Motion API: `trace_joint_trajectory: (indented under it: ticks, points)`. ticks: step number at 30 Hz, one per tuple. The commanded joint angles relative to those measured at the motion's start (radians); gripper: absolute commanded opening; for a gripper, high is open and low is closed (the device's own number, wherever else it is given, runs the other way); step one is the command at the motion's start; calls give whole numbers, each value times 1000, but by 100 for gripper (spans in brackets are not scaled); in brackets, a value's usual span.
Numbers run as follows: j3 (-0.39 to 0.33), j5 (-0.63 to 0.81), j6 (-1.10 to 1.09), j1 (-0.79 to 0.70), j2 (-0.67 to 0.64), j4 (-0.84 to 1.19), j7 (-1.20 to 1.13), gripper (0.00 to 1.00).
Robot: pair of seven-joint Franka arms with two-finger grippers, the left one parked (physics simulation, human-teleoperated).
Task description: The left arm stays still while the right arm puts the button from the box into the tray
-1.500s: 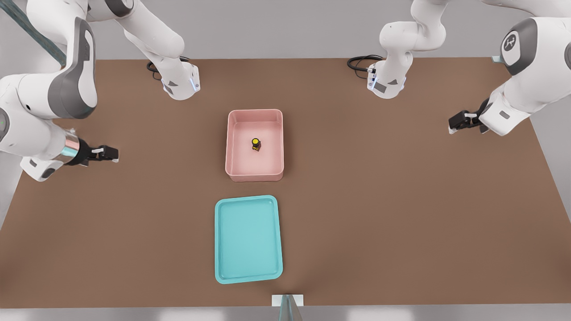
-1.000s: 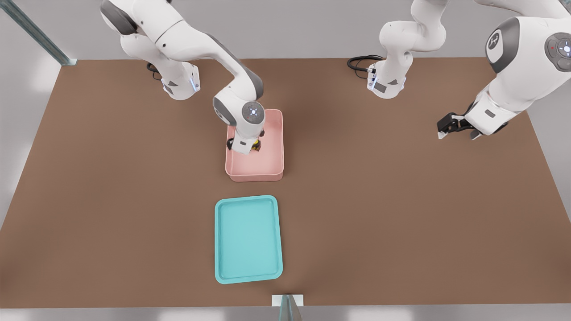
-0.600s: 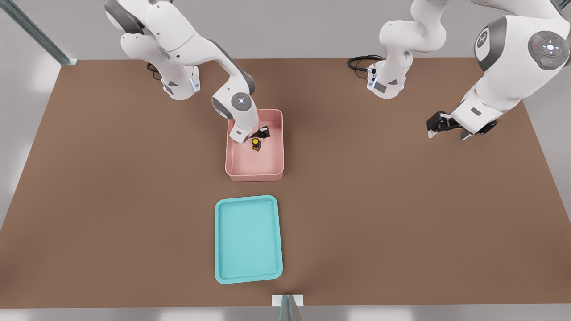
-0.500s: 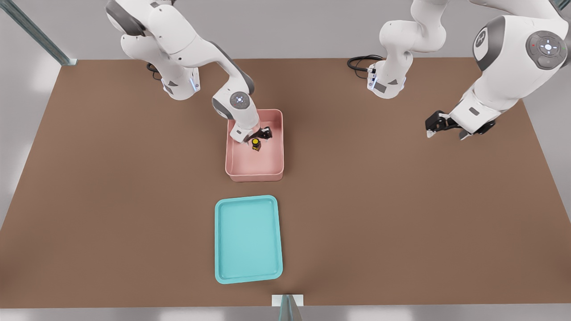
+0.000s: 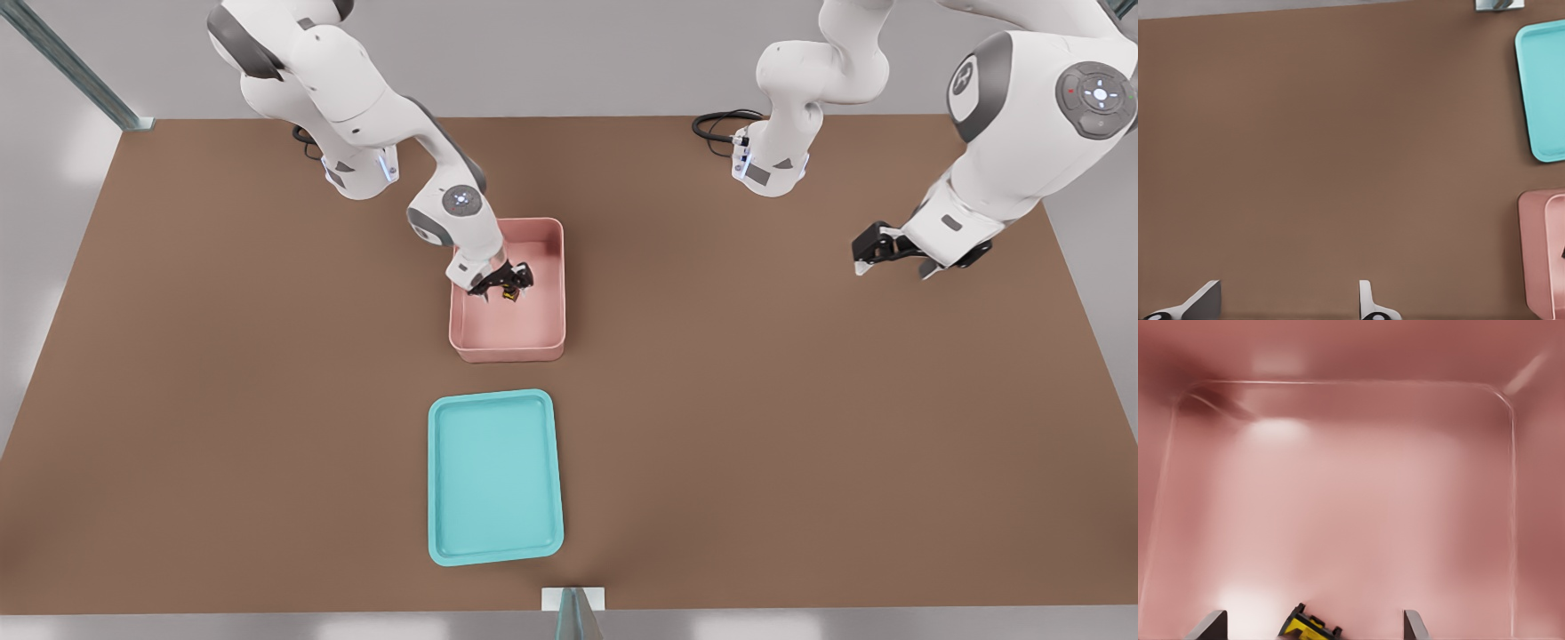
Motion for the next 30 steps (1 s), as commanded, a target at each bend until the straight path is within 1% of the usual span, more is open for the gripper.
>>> trace_joint_trajectory:
  ticks: [1,6,8,9,10,12,13,17,19,23,24,25,26,27,28,29,30]
  points:
    - [-1,-46,26,0,-2,-15,119,98]
    - [0,-46,86,0,0,-49,136,98]
    - [11,-47,84,0,3,-36,201,98]
    - [11,-47,83,0,4,-33,202,75]
    - [11,-46,83,-1,4,-32,204,62]
    - [11,-46,81,-1,4,-30,210,49]
    - [11,-47,81,-3,4,-29,210,48]
    - [13,-46,77,-4,4,-15,214,48]
    - [13,-46,6,-15,12,46,211,48]
    - [20,-38,-227,-33,30,270,196,48]
    - [23,-33,-288,-47,46,338,148,48]
    - [22,106,-388,-56,47,431,-6,48]
    - [13,232,-431,-85,49,488,-192,48]
    - [11,232,-482,-98,61,551,-227,48]
    - [5,256,-572,-105,110,680,-282,48]
    - [-12,264,-595,-119,176,769,-378,48]
    - [-47,264,-617,-118,278,904,-451,49]
